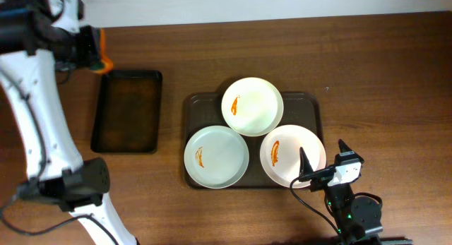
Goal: Clean dirty plates on tray and stack at the side
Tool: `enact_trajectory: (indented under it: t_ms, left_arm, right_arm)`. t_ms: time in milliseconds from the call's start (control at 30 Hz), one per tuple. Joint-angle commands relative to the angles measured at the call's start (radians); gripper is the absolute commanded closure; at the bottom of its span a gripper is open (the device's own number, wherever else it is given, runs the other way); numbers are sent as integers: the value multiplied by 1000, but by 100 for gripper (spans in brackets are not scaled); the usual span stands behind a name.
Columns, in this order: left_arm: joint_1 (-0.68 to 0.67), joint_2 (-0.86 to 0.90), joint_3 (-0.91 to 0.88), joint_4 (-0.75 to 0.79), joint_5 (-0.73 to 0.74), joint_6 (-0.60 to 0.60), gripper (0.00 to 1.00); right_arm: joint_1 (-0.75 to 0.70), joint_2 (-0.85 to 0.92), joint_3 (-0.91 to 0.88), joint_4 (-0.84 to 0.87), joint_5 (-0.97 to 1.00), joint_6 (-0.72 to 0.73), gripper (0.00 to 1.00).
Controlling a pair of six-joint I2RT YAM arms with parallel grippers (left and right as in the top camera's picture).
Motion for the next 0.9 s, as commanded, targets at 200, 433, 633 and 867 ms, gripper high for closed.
enact_trajectory:
  t_ms: [200,433,633,867]
  left_arm:
    - [-5,99,-452,120,-44,13,100]
    - [21,-2,143,-26,130,-1,100]
    - [21,8,232,-36,105,-1,100]
    - [21,106,-355,106,84,-1,100]
  right_arm:
    - [-8,-6,-5,-6,12,-6,2]
    - [-8,-6,-5,-6,12,-6,2]
    - [-8,-6,-5,-6,12,-6,2]
    - [-8,-6,-5,-6,12,-6,2]
